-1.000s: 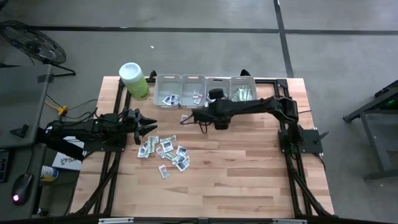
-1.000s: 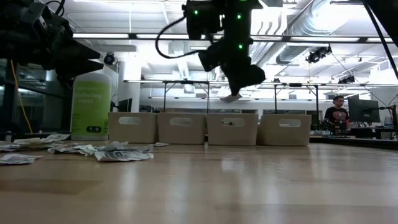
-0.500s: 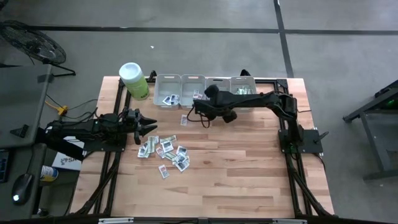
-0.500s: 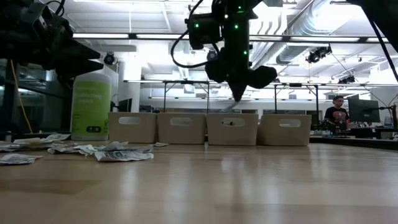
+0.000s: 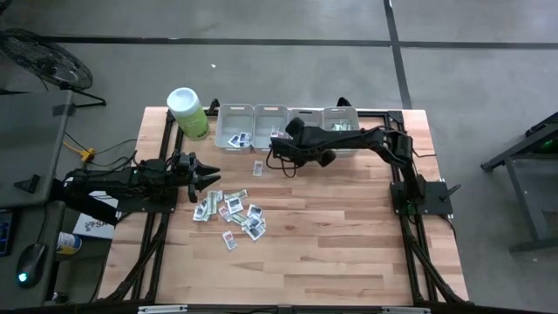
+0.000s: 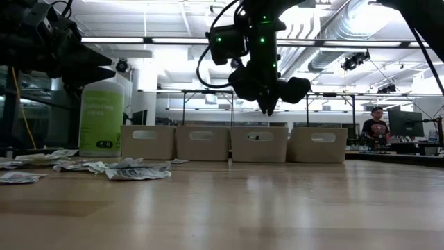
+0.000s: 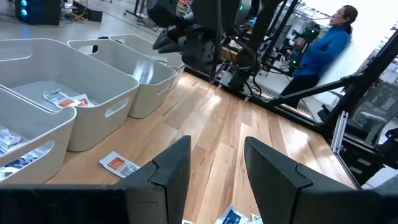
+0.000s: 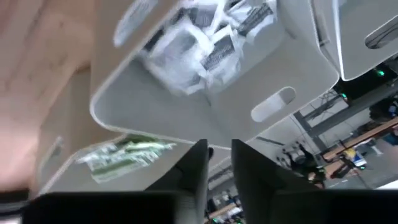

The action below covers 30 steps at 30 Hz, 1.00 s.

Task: Pick & Place First Aid Supplies
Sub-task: Put the towelette pack into the middle right gray bin, then put the ointment pack into the middle left gray bin

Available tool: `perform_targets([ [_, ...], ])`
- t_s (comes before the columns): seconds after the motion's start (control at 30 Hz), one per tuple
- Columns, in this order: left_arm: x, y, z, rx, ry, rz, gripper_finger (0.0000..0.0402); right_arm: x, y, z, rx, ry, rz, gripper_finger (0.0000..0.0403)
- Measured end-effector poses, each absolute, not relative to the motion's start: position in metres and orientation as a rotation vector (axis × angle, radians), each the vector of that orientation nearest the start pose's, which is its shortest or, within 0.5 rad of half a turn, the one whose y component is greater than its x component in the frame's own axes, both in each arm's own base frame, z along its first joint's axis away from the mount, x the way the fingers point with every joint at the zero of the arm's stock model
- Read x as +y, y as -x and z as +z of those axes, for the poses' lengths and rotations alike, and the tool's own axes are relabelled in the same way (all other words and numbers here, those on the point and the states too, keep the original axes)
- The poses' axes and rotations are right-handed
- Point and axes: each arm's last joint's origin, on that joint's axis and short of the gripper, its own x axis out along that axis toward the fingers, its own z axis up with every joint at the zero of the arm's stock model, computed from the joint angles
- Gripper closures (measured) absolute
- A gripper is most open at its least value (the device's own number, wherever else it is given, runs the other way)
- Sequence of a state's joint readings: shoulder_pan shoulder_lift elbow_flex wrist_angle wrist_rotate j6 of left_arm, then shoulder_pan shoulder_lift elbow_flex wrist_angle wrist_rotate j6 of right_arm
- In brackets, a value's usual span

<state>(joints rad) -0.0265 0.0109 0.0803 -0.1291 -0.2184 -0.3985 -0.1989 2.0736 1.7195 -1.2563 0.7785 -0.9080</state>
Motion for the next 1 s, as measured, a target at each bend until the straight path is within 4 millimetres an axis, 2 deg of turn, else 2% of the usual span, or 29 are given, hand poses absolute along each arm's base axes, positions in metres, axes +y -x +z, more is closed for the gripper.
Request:
perform_targets([
  [0.17, 0.004, -0.092, 0.177, 0.021, 0.390, 0.201, 0.0252, -0.098, -0.383, 0.217, 1.861, 1.058, -0.024, 0.0295],
  [0.3, 0.004, -0.092, 0.177, 0.021, 0.390, 0.201, 0.0252, -0.096, -0.383, 0.219, 1.852, 1.046, -0.154, 0.0263],
  [0.47, 0.004, -0.092, 0.177, 0.020, 0.389, 0.201, 0.0252, -0.089, -0.385, 0.223, 1.771, 0.956, -0.356, 0.0242],
  [0.57, 0.004, -0.092, 0.177, 0.020, 0.389, 0.201, 0.0252, -0.082, -0.388, 0.226, 1.685, 0.829, -0.387, 0.0240],
  [0.73, 0.004, -0.092, 0.177, 0.021, 0.390, 0.201, 0.0252, -0.067, -0.397, 0.230, 1.558, 0.724, -0.326, 0.0246],
  [1.0, 0.004, -0.092, 0.177, 0.020, 0.390, 0.201, 0.0252, -0.039, -0.421, 0.233, 1.318, 0.757, -0.125, 0.0247],
])
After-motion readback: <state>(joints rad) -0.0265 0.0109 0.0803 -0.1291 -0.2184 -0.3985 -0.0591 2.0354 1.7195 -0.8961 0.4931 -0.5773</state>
